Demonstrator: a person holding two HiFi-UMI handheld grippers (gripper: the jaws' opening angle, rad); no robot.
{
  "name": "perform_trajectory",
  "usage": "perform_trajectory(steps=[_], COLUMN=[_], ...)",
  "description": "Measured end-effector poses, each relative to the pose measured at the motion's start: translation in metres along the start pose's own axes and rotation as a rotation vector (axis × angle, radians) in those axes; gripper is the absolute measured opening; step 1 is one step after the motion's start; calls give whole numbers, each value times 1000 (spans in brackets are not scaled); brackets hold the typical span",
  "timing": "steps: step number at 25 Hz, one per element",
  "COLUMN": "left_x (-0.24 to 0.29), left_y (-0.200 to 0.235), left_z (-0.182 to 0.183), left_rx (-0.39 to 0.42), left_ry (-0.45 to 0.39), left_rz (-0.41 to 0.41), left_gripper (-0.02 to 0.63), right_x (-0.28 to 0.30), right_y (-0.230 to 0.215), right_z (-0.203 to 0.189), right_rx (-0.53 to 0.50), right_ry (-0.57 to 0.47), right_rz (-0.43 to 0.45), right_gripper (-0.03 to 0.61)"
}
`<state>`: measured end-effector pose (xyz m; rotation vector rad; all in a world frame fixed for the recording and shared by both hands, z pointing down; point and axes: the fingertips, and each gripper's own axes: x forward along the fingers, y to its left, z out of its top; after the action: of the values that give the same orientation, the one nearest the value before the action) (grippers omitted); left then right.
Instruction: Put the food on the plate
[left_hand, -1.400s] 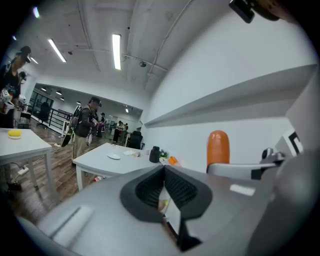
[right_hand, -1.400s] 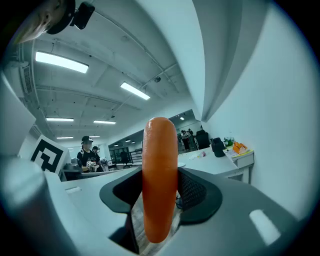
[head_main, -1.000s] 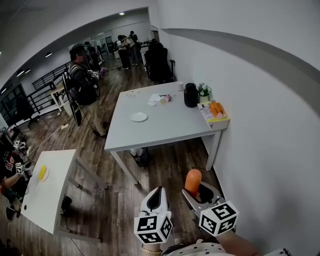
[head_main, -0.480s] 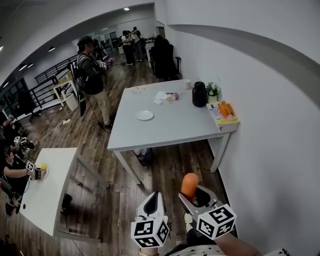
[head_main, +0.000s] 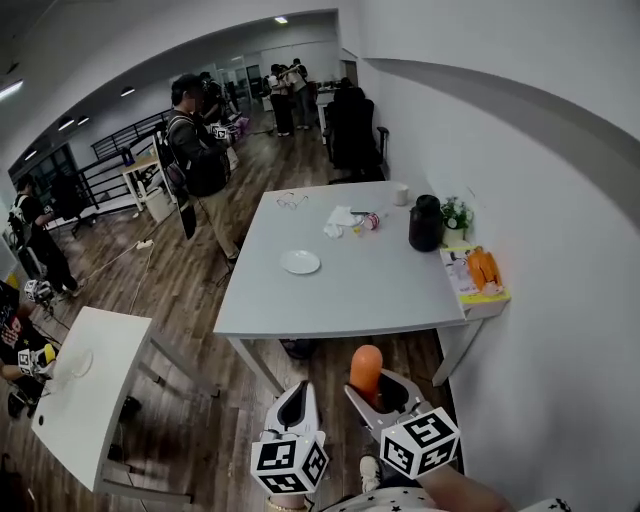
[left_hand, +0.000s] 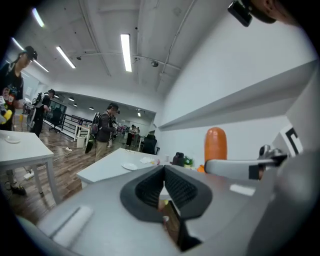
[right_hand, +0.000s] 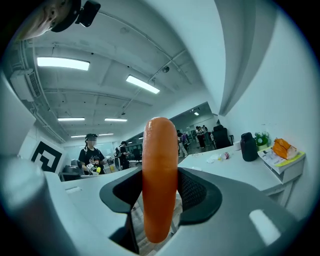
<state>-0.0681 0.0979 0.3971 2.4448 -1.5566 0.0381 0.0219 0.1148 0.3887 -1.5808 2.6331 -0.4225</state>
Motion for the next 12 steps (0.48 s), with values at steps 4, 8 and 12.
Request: perform_trajectory(steps=[4, 8, 12], left_x=[56, 93, 122], left_y=[6, 13, 23], left_z=[16, 18, 15], left_rx=[-4, -24, -30], left_ry=[-28, -34, -15], left_rz=[26, 48, 65], left_gripper=[8, 8, 8], right_x=[40, 68, 91], right_y=[-36, -62, -85], right_z=[16, 24, 25], right_rx=[-16, -32, -16], right_ry=[7, 11, 23], right_rz=[39, 59, 60], right_gripper=[213, 213, 213])
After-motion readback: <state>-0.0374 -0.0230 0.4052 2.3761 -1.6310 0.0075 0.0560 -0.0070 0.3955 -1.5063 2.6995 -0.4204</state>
